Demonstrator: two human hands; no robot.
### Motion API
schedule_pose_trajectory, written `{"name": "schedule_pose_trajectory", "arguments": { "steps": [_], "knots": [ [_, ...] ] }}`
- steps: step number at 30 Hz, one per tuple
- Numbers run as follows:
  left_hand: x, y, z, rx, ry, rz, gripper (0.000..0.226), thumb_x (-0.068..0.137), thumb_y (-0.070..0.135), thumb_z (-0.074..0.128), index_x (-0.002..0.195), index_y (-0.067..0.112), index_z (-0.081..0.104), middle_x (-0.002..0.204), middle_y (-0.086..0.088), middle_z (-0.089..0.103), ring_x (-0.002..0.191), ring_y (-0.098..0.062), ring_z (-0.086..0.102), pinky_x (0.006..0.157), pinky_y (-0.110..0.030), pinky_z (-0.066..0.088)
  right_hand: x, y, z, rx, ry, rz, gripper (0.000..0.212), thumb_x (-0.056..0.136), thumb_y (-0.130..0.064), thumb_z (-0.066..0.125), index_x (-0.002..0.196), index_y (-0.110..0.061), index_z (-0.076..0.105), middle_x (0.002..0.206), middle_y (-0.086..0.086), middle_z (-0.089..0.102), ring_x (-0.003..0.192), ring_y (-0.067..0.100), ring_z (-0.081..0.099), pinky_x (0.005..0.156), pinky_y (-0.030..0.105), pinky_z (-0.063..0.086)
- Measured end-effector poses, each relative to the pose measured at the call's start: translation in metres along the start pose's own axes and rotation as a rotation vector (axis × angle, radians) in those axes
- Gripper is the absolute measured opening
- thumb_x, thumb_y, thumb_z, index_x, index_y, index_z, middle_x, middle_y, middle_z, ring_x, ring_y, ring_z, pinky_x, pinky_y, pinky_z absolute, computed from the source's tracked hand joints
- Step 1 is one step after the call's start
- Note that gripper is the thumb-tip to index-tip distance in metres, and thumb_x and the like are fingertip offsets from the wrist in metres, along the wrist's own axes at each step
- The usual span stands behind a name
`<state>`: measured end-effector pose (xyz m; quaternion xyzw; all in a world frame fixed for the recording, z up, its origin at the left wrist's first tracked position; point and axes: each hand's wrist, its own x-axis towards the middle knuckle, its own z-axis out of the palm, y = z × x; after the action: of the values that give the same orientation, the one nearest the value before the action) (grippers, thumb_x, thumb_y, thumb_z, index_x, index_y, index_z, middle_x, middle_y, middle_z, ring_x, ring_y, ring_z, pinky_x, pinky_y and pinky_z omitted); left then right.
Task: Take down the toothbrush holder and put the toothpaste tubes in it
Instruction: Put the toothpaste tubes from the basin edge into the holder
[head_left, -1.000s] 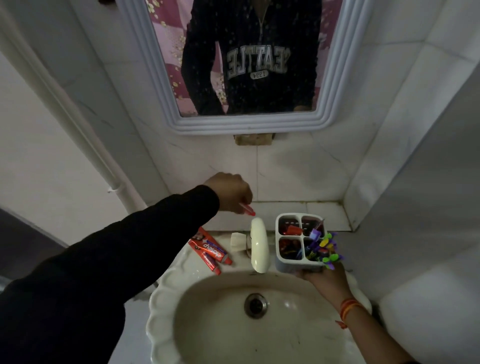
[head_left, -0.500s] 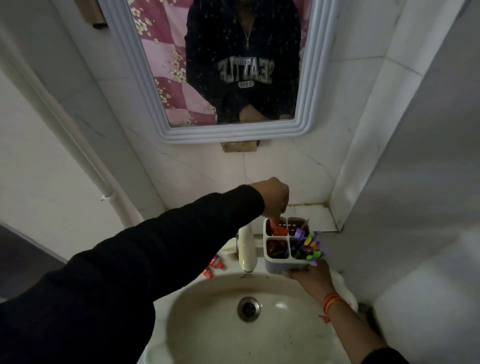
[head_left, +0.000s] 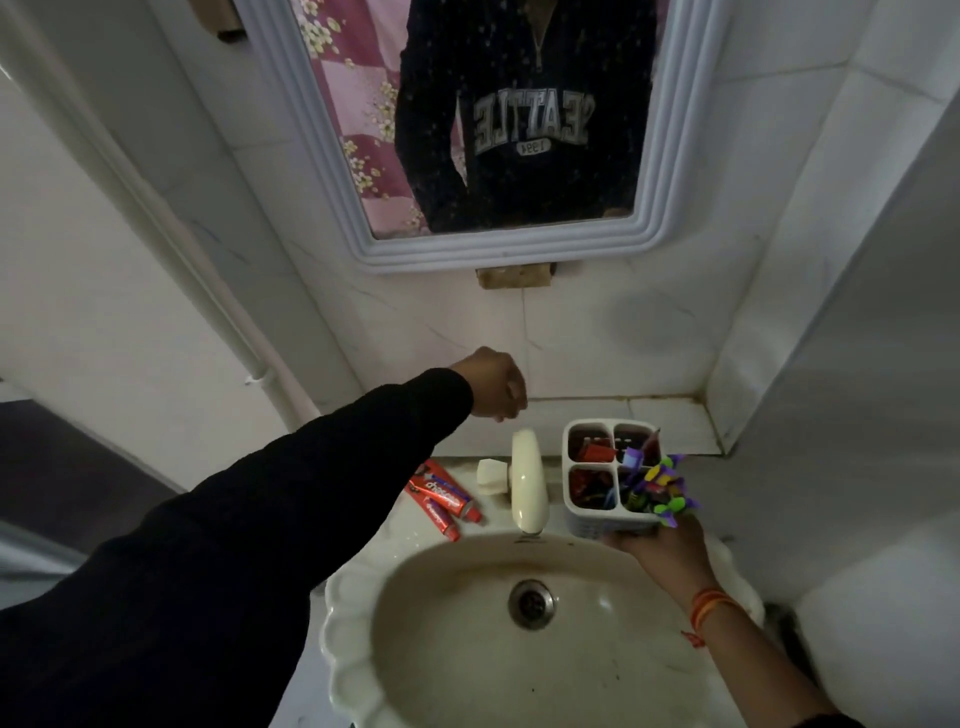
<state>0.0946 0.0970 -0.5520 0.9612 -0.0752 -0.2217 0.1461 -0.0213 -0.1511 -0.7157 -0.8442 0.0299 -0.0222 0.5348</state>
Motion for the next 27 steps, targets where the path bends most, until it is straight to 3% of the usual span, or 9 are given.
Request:
{"name": "schedule_pose_trajectory", "arguments": {
  "steps": [2, 5, 9, 12, 15, 18, 23, 25, 27],
  "knots": [
    [0.002, -0.024, 0.012, 0.121, -0.04, -0.054, 0.023, 0.084, 0.013, 0.075, 0.105, 0.02, 0.08, 0.104, 0.001, 0.077, 0.095, -0.014, 0.07, 0.094, -0.03, 0.055, 0.0, 0.0, -0.001, -0.005, -0.006, 0.005, 0.061, 0.052, -0.01, 0.092, 0.105, -0.024, 0.066, 0.098, -0.008, 0.065, 0.101, 0.009, 0.056, 0.086, 0.027, 0.042],
    [-0.001, -0.05, 0.035, 0.265, -0.193, -0.089, 0.037, 0.075, 0.014, 0.084, 0.11, 0.022, 0.076, 0.113, 0.002, 0.075, 0.107, -0.018, 0.069, 0.098, -0.036, 0.055, 0.001, 0.003, -0.001, -0.011, -0.01, 0.019, 0.061, 0.051, -0.011, 0.093, 0.107, -0.017, 0.068, 0.096, -0.007, 0.066, 0.1, 0.009, 0.058, 0.085, 0.026, 0.042],
    [-0.006, -0.075, 0.067, 0.47, -0.325, -0.097, 0.055, 0.074, 0.013, 0.084, 0.126, 0.02, 0.068, 0.127, 0.001, 0.066, 0.116, -0.023, 0.063, 0.089, -0.031, 0.051, 0.0, 0.002, -0.001, 0.011, -0.025, 0.016, 0.062, 0.052, -0.006, 0.093, 0.106, -0.02, 0.066, 0.1, -0.006, 0.065, 0.101, 0.011, 0.058, 0.087, 0.028, 0.043],
    [-0.012, -0.084, 0.078, 0.593, -0.274, -0.087, 0.043, 0.084, 0.02, 0.073, 0.126, 0.024, 0.066, 0.134, -0.002, 0.057, 0.117, -0.024, 0.059, 0.082, -0.033, 0.053, 0.0, -0.001, -0.001, 0.016, -0.021, -0.001, 0.063, 0.052, -0.003, 0.092, 0.108, -0.016, 0.066, 0.102, -0.004, 0.065, 0.103, 0.012, 0.057, 0.089, 0.028, 0.042],
    [-0.014, -0.091, 0.086, 0.704, -0.267, 0.037, 0.049, 0.09, 0.027, 0.07, 0.137, 0.02, 0.057, 0.136, -0.006, 0.053, 0.106, -0.015, 0.056, 0.071, -0.021, 0.047, -0.002, -0.007, -0.002, 0.037, -0.021, -0.007, 0.063, 0.054, 0.0, 0.091, 0.108, -0.017, 0.065, 0.103, -0.003, 0.063, 0.103, 0.012, 0.055, 0.089, 0.029, 0.041],
    [-0.015, -0.094, 0.09, 0.865, -0.174, 0.109, 0.059, 0.085, 0.04, 0.073, 0.138, 0.029, 0.051, 0.124, 0.0, 0.063, 0.117, -0.025, 0.05, 0.09, -0.036, 0.043, -0.004, -0.009, -0.003, 0.027, -0.029, 0.0, 0.061, 0.055, 0.0, 0.09, 0.11, -0.012, 0.066, 0.103, -0.004, 0.063, 0.103, 0.012, 0.055, 0.088, 0.028, 0.04],
    [-0.019, -0.087, 0.073, 0.821, -0.093, 0.077, 0.032, 0.094, 0.018, 0.057, 0.125, 0.027, 0.057, 0.117, -0.001, 0.068, 0.114, -0.027, 0.059, 0.092, -0.04, 0.04, -0.004, -0.012, -0.002, 0.026, -0.041, 0.002, 0.061, 0.057, -0.001, 0.089, 0.111, -0.016, 0.064, 0.106, -0.005, 0.062, 0.106, 0.011, 0.054, 0.091, 0.027, 0.039],
    [-0.021, -0.083, 0.059, 0.778, -0.087, 0.064, 0.031, 0.092, 0.014, 0.056, 0.119, 0.029, 0.062, 0.117, 0.0, 0.067, 0.106, -0.025, 0.065, 0.092, -0.039, 0.046, -0.004, -0.012, -0.003, 0.026, -0.044, 0.007, 0.062, 0.057, -0.003, 0.09, 0.113, -0.013, 0.065, 0.106, -0.006, 0.063, 0.106, 0.011, 0.054, 0.091, 0.027, 0.04],
    [-0.025, -0.076, 0.042, 0.724, -0.077, 0.044, 0.026, 0.091, 0.017, 0.059, 0.113, 0.03, 0.067, 0.113, 0.002, 0.068, 0.096, -0.023, 0.068, 0.083, -0.037, 0.054, -0.004, -0.011, -0.003, 0.01, -0.047, 0.013, 0.062, 0.057, -0.004, 0.09, 0.113, -0.014, 0.066, 0.105, -0.007, 0.063, 0.105, 0.01, 0.054, 0.09, 0.026, 0.04]
  ]
}}
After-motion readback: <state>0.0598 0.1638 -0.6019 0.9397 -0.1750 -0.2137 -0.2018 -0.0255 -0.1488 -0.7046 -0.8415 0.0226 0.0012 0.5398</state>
